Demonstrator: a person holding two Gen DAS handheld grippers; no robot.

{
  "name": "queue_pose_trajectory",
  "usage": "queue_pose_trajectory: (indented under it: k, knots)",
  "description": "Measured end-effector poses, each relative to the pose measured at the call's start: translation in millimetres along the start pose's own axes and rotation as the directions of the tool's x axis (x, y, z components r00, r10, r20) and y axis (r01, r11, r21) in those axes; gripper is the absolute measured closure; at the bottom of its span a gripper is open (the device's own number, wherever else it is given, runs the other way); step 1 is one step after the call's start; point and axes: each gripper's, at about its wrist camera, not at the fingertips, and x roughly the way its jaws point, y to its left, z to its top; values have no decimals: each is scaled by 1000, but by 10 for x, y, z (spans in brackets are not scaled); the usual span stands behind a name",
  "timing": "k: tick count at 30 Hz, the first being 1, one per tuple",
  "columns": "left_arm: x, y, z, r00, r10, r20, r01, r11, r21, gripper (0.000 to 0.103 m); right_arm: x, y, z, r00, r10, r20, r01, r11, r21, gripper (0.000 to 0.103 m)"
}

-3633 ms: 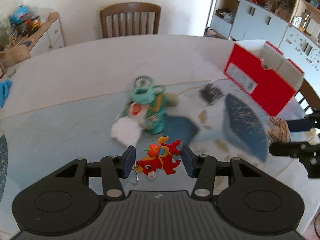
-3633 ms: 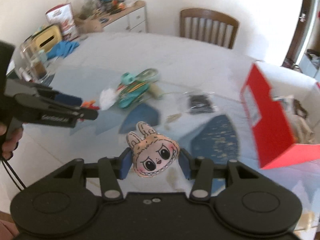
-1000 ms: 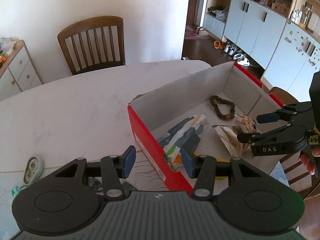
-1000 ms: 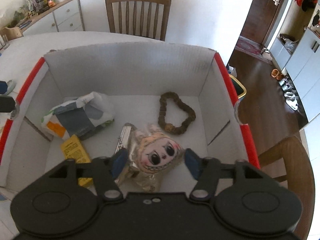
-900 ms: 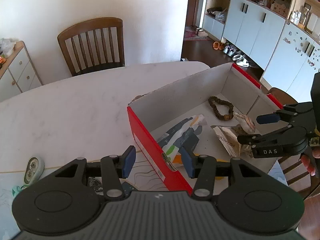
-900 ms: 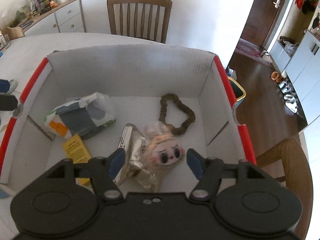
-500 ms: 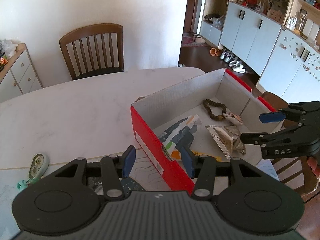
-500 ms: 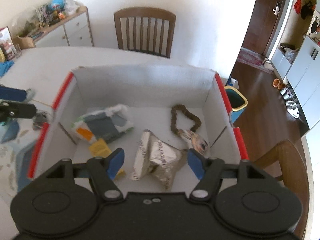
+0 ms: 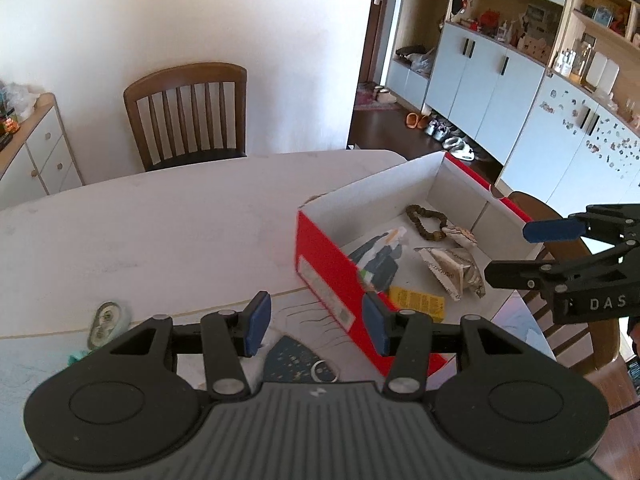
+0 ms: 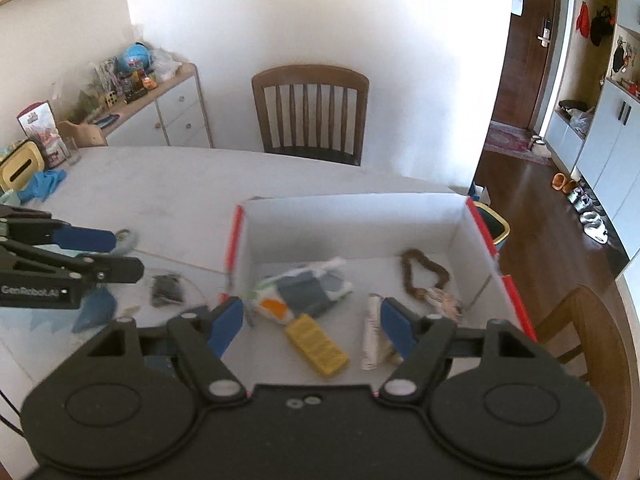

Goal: Organize objects
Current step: 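Open both grippers and withdraw them from the shoebox over the table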

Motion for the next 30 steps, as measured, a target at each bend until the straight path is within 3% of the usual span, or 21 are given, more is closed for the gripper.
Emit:
queue_pose_trajectory:
  k: [11, 14, 30]
  knots:
    - [-214, 677, -170, 1000, -15, 11, 15, 1000, -6, 48, 160, 851, 51, 999, 47, -3, -47, 999, 12, 23]
    - [-247, 884, -219, 1000, -15, 15, 15, 1000, -13, 39, 245, 1064, 76, 998, 57, -6, -57, 998, 20, 21]
    - [-313, 1822, -480, 1000, 5, 25, -4, 999, -40, 21, 684, 1853, 136, 997, 82, 2, -82, 996, 23, 3]
